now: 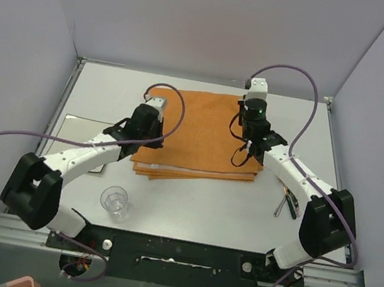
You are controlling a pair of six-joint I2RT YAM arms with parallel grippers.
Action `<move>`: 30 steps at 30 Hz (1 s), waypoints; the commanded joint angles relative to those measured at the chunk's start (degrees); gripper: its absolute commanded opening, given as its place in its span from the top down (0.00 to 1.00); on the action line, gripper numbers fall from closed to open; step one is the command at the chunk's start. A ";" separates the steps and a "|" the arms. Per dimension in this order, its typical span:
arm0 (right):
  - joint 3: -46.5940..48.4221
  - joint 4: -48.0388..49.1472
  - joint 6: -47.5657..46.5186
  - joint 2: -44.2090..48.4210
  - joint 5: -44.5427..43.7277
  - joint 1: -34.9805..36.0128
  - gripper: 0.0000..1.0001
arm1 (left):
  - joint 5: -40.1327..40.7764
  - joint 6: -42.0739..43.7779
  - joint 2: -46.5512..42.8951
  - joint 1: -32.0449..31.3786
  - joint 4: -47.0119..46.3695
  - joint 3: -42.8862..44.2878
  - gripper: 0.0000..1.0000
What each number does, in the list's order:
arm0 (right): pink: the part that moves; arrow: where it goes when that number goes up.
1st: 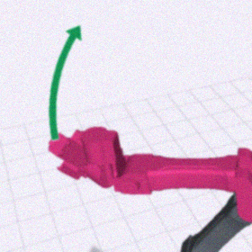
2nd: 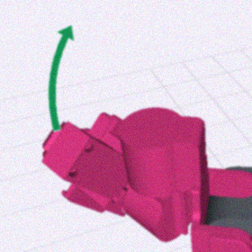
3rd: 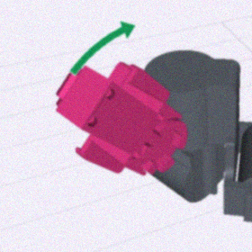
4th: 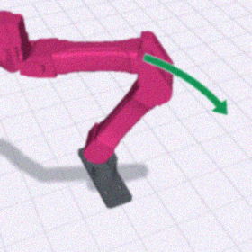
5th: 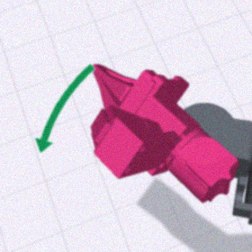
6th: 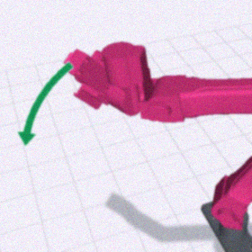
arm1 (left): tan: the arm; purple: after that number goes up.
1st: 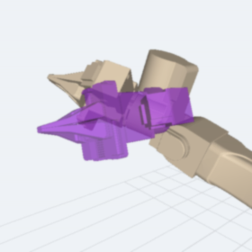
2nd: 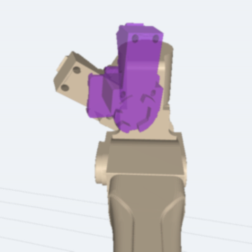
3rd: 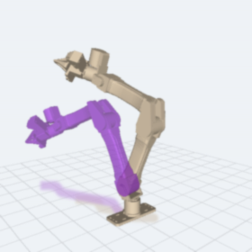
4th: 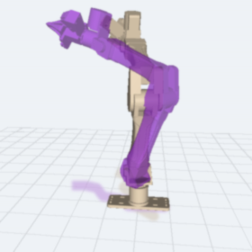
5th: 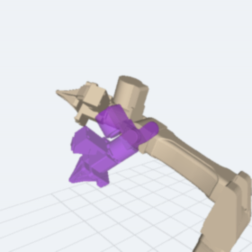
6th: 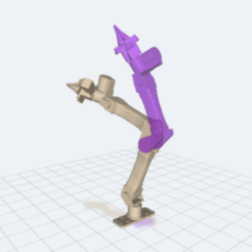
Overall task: Set the dinner table for one person
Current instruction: Flatten out the napkin at the center of the board.
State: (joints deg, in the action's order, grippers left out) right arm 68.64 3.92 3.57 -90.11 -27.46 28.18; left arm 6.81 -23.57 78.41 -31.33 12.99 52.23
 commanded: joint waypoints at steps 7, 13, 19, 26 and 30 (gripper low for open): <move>-0.93 -15.20 7.37 -4.34 4.66 -3.96 1.00 | -7.16 -9.28 26.34 7.90 -11.04 21.55 1.00; 2.78 -19.92 12.26 -12.07 5.26 -4.29 1.00 | -7.47 -9.51 36.22 9.21 -9.54 29.16 1.00; 5.50 -23.14 17.70 -21.07 6.59 -3.16 1.00 | -9.41 -10.80 40.60 11.57 -10.87 31.16 1.00; 7.42 -31.05 22.52 -26.77 5.78 2.66 1.00 | -10.00 -8.29 42.41 12.12 -11.17 32.73 1.00; 2.35 -31.02 24.22 -22.40 6.54 7.21 1.00 | -10.19 -7.10 41.92 12.27 -11.35 32.92 1.00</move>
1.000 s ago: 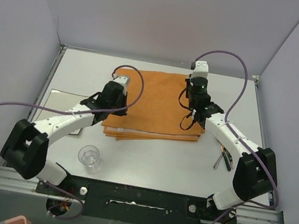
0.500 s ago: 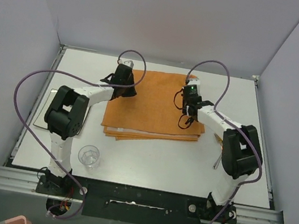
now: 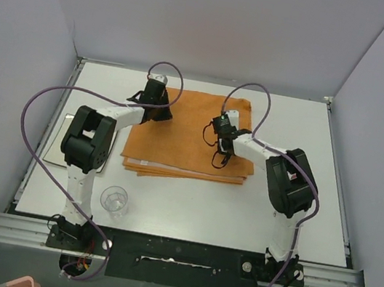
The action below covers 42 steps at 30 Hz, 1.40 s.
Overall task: Set the dinner table for one person
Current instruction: Flatten out the napkin at the center of the board.
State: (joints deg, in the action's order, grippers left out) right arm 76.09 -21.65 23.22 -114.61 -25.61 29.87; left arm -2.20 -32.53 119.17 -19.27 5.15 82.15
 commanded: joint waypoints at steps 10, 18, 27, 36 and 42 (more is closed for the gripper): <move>-13.93 -11.71 8.50 11.12 1.37 13.12 1.00 | -1.41 3.86 -4.20 0.61 -3.73 0.34 1.00; -7.13 -11.85 5.21 13.98 -6.79 12.71 1.00 | -0.61 5.04 -10.04 0.59 -2.84 -4.97 1.00; 1.58 -6.51 0.99 8.42 -9.20 5.84 1.00 | 0.01 6.83 -17.92 0.54 -1.64 -10.57 1.00; 12.08 -5.73 0.36 -2.88 -6.28 -1.82 1.00 | 0.74 9.23 -23.78 0.54 2.62 -10.87 1.00; 20.36 -6.99 -0.72 -8.45 -5.70 -4.89 1.00 | 0.72 9.62 -25.75 0.53 3.82 -11.58 1.00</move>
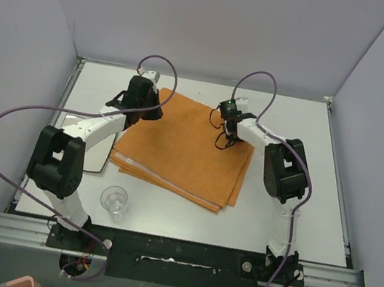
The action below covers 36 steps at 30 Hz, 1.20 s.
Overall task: Set the dinner table for one person
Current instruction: Flatten out the napkin at the center of the board.
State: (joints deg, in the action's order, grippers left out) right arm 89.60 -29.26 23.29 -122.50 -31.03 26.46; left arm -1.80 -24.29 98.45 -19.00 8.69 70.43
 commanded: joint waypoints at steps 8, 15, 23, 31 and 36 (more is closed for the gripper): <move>15.81 0.49 -2.34 -4.36 1.28 -3.90 1.00 | 0.83 1.92 -5.97 0.28 0.23 -1.70 1.00; 19.74 -3.89 -0.42 -8.58 2.53 -5.97 1.00 | 1.48 2.47 -6.08 0.37 0.58 -1.27 1.00; 15.31 -0.86 -1.85 -6.53 1.55 -5.94 1.00 | 1.35 2.17 -6.00 0.49 0.37 -1.43 0.99; 13.36 7.88 -8.91 1.22 -0.71 -5.03 1.00 | 1.30 2.07 -6.50 0.54 0.78 -1.44 0.99; 11.30 16.84 -19.48 7.46 -3.70 -0.77 1.00 | 0.88 1.65 -7.11 0.46 0.66 -1.73 0.99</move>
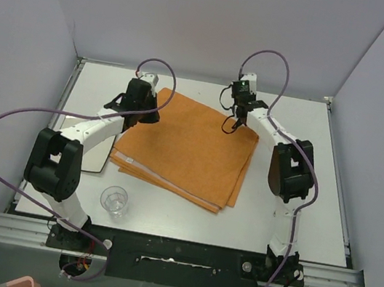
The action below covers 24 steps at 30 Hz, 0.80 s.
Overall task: Set the dinner table for one person
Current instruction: Flatten out the napkin at the center of the board.
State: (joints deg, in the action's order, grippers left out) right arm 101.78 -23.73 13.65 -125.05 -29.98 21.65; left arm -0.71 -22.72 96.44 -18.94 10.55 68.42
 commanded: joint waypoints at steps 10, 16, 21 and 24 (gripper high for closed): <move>-15.14 6.78 0.71 18.92 -7.37 7.78 1.00 | -0.06 0.04 -7.42 0.30 -1.91 -2.44 0.99; -16.83 1.26 6.31 17.39 -7.30 6.39 1.00 | -0.17 0.09 -8.49 0.29 -1.97 -3.29 0.99; -15.14 0.09 6.57 15.50 -7.29 5.87 1.00 | 0.09 0.45 -9.22 0.25 -1.67 -3.55 0.99; -13.81 -1.74 7.99 13.77 -7.07 5.45 1.00 | 0.10 0.70 -9.43 0.30 -1.45 -3.55 0.99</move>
State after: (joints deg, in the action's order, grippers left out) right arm 84.53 -24.47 18.52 -110.48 -35.64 27.31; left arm -0.71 -22.79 91.31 -18.96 10.52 64.62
